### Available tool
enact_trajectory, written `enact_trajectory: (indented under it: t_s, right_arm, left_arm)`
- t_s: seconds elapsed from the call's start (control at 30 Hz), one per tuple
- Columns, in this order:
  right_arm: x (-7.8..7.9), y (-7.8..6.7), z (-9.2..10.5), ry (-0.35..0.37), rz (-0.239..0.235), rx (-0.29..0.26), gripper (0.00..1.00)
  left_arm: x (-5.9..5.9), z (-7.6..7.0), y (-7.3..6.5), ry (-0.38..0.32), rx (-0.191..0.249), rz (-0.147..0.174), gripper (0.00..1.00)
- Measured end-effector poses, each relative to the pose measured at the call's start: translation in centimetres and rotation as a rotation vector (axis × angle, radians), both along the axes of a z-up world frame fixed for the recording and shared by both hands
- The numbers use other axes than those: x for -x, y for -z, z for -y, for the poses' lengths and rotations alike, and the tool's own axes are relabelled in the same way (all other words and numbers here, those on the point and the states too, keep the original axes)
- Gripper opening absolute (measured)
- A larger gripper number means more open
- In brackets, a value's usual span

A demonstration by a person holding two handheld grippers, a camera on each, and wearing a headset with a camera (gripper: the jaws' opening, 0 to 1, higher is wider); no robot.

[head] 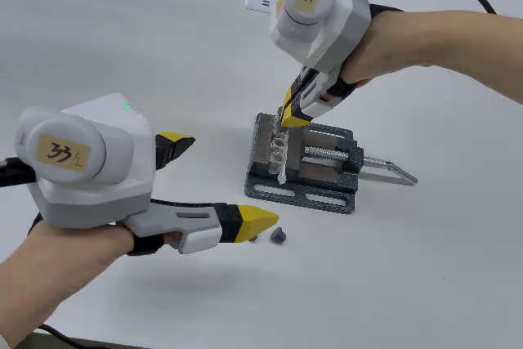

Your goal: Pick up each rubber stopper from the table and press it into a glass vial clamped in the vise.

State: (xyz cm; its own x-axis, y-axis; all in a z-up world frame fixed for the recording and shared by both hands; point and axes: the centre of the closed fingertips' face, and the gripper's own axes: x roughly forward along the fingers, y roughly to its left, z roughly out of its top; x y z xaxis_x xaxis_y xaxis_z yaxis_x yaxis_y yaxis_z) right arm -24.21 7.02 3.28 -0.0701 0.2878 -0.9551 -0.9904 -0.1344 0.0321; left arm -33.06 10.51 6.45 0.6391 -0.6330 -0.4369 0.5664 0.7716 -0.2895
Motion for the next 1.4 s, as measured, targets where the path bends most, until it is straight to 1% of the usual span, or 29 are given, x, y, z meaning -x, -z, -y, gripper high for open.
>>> enact_trajectory:
  t_s: [0.07,0.2,0.4,0.8,0.87,0.93,1.0,1.07,1.13,1.37,1.4]
  right_arm:
    - [0.1,0.0,0.1,-0.016,0.013,-0.013,0.00]
    - [-0.3,0.1,-0.1,-0.011,0.010,-0.015,0.00]
    - [-0.3,0.1,-0.1,-0.009,0.011,-0.029,0.00]
    - [-0.5,0.2,-0.2,-0.033,0.028,-0.035,0.00]
    - [-0.6,0.2,-0.1,-0.032,0.028,-0.037,0.03]
    - [-0.7,0.1,0.0,-0.024,0.026,-0.041,0.08]
    - [-0.4,-0.1,0.2,-0.023,0.015,-0.053,0.13]
    - [0.1,-0.3,0.5,-0.022,0.020,-0.071,0.14]
    - [0.2,-0.4,0.5,-0.017,0.016,-0.081,0.19]
    - [1.5,-0.8,0.7,0.000,0.023,-0.130,0.39]
    - [1.7,-0.9,0.7,-0.003,0.024,-0.146,0.41]
  left_arm:
    - [0.1,0.1,-0.1,0.001,-0.001,-0.001,0.88]
    - [0.1,0.2,-0.2,0.003,-0.006,-0.002,0.88]
    - [0.1,0.2,-0.3,0.005,-0.006,-0.003,0.88]
    - [0.1,0.0,-0.1,0.011,-0.009,-0.006,0.88]
    - [0.2,0.1,-0.1,0.013,-0.009,-0.006,0.88]
    - [0.2,0.1,-0.2,0.014,-0.009,-0.004,0.88]
    - [0.2,0.1,-0.2,0.016,-0.010,-0.003,0.88]
    - [0.2,0.1,-0.2,0.016,-0.009,-0.003,0.88]
    - [0.2,0.1,-0.2,0.017,-0.010,-0.003,0.88]
    - [0.4,0.1,-0.3,0.021,-0.014,0.001,0.88]
    - [0.5,0.1,-0.4,0.023,-0.018,0.003,0.88]
